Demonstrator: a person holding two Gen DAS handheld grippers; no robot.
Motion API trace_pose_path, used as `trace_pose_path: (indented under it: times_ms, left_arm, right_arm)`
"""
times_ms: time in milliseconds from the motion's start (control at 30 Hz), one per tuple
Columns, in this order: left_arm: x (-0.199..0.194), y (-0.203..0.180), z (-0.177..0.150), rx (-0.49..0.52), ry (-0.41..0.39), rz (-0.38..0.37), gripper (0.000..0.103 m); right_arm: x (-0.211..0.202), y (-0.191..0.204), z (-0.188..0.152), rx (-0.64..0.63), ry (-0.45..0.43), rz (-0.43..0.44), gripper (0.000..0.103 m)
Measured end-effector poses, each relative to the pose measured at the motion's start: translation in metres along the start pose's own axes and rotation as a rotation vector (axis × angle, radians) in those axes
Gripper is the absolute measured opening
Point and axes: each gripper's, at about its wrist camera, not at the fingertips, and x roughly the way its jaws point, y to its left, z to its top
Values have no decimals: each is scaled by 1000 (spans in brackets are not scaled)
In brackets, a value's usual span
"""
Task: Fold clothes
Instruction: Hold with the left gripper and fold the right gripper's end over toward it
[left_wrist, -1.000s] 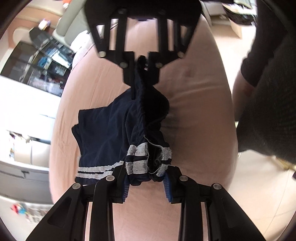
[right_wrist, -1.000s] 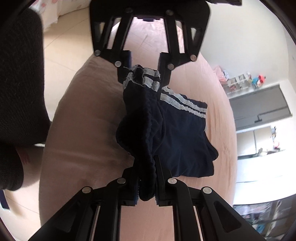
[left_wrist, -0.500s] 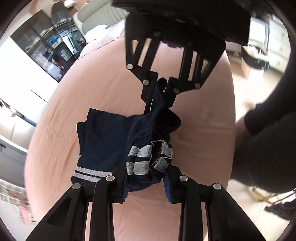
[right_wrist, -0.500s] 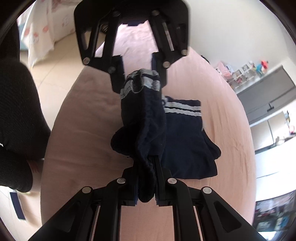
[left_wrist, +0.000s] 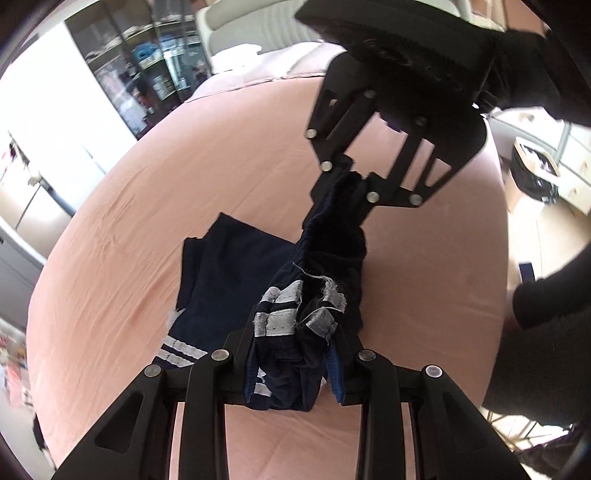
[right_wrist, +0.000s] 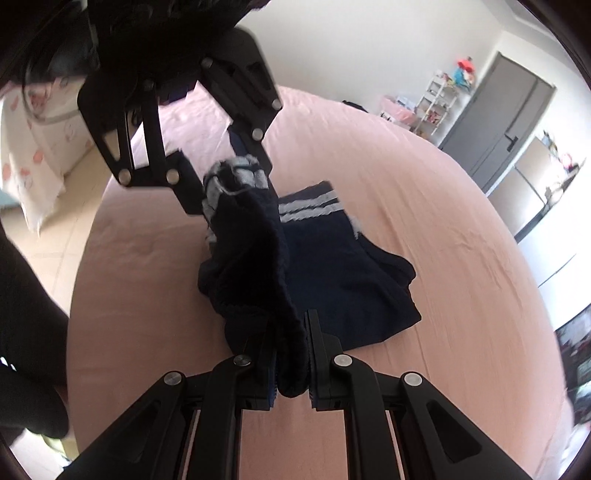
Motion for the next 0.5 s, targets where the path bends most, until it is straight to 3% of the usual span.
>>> trace_pose_path:
  times_ms: [500]
  left_arm:
    - [21, 81, 0, -262, -16, 20, 27]
  right_arm:
    - [23, -68, 1, 342, -76, 8, 9]
